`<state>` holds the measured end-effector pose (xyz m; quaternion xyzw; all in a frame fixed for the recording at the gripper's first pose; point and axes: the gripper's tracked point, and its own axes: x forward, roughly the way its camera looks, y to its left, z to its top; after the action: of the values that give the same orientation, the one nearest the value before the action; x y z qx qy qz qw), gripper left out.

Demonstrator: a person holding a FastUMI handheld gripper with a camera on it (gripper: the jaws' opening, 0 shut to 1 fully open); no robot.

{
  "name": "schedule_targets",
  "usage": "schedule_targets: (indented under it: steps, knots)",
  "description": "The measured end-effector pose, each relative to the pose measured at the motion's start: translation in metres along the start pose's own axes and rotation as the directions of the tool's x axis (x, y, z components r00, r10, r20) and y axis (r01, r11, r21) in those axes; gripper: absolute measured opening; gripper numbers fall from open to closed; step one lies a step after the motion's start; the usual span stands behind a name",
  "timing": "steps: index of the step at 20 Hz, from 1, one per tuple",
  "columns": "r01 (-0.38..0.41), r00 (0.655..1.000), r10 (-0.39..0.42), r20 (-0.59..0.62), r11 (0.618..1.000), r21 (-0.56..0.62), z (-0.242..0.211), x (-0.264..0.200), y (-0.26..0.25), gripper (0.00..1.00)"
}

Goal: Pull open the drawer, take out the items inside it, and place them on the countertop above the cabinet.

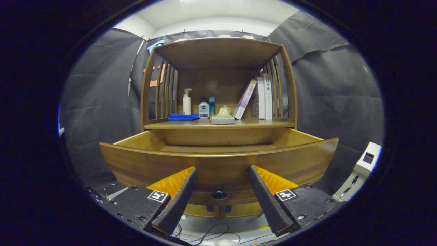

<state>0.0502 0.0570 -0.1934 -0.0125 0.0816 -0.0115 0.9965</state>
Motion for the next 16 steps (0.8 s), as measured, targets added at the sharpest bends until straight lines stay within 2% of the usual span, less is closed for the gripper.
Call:
schedule_targets:
  steps: [8,16]
  knots:
    - [0.005,1.000,-0.005,0.007,1.000,0.017,0.012,0.031,0.003,0.99]
    - [0.029,1.000,-0.029,0.003,0.999,0.032,0.026,0.115,0.012,0.99]
